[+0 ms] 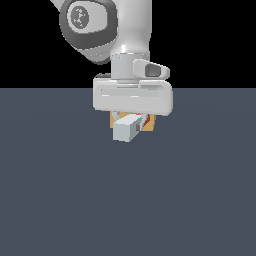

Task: Insert the peg into the horizontal hole in a box.

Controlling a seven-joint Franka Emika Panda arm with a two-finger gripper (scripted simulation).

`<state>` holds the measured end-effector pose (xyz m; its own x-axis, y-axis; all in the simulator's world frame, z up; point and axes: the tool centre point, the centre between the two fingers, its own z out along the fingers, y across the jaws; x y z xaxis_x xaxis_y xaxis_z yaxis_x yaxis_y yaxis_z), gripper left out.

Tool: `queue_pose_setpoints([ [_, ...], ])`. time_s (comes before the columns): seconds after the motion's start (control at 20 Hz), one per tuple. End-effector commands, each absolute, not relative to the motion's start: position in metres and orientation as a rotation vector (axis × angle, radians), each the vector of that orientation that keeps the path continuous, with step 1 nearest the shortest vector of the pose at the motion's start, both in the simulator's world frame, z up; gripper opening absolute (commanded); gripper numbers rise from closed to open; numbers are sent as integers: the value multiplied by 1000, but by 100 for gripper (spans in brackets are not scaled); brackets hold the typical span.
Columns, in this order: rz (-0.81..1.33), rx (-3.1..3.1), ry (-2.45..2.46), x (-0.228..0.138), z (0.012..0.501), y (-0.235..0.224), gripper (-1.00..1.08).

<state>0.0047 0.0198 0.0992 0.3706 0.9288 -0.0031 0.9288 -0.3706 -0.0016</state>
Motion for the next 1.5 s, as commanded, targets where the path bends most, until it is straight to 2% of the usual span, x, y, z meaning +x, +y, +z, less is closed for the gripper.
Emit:
queue_pose_setpoints([
  [0.0,-2,2558,1818,4,114,53,-100],
  [0.4,-1,2487,1917,-2,137,110,-100],
  [1.15,-2,2485,1924,-2,138,113,-100],
  [1.45,-1,2485,1924,4,138,137,-100],
])
